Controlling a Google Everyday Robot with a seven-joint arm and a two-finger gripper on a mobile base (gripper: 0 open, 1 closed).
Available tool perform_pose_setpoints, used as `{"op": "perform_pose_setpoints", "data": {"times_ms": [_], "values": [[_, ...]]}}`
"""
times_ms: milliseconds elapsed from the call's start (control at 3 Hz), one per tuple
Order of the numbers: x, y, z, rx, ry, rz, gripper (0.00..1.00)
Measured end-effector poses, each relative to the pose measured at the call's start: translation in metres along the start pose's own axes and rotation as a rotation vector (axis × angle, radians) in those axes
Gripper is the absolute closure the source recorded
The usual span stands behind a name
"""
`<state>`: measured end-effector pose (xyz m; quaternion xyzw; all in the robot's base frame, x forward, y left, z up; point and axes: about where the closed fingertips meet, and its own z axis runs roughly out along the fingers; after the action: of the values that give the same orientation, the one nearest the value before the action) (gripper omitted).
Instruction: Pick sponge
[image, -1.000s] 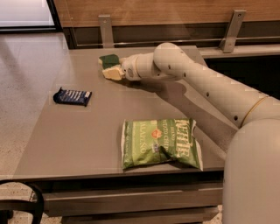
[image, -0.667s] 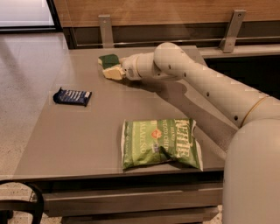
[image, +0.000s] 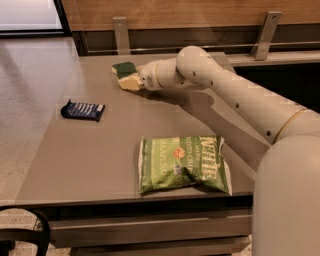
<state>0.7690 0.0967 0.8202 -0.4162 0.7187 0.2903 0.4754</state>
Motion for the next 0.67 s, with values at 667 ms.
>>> {"op": "perform_pose_setpoints", "data": {"times_ms": [667], "values": [[-0.053,0.013,-0.053,-0.048,0.017,-0.134,1.00]]}}
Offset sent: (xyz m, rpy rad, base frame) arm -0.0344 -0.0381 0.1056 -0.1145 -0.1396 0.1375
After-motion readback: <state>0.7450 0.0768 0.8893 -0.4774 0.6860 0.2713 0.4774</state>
